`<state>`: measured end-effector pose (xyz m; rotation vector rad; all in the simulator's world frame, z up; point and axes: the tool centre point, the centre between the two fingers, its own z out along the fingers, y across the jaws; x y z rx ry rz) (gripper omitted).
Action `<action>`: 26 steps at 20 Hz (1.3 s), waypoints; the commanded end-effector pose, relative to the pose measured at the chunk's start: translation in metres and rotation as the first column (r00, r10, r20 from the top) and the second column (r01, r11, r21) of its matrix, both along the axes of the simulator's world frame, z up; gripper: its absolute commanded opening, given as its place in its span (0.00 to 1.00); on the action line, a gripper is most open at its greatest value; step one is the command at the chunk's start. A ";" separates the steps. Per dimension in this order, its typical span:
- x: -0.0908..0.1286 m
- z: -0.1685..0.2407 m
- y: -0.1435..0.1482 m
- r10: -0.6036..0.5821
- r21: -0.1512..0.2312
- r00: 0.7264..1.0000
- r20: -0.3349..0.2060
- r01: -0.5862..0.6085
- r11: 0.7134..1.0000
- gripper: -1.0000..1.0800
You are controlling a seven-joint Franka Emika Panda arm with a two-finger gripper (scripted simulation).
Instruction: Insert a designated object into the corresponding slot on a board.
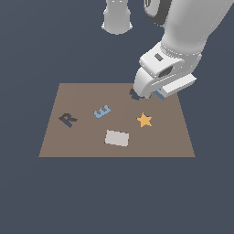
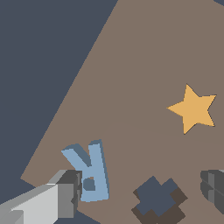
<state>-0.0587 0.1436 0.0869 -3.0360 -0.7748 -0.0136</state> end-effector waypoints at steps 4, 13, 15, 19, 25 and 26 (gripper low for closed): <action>-0.028 -0.027 0.027 0.130 -0.006 0.992 -0.004 -0.130 0.991 0.96; -0.038 -0.037 0.035 0.173 -0.010 0.985 -0.006 -0.173 0.985 0.96; -0.039 -0.037 0.035 0.174 -0.010 0.985 -0.007 -0.174 0.985 0.96; -0.038 -0.043 0.035 0.173 -0.010 0.985 -0.007 -0.173 0.985 0.96; -0.038 -0.057 0.034 0.172 -0.010 0.985 -0.007 -0.172 0.985 0.96; -0.038 -0.057 0.034 0.172 -0.010 0.985 -0.007 -0.172 0.985 0.96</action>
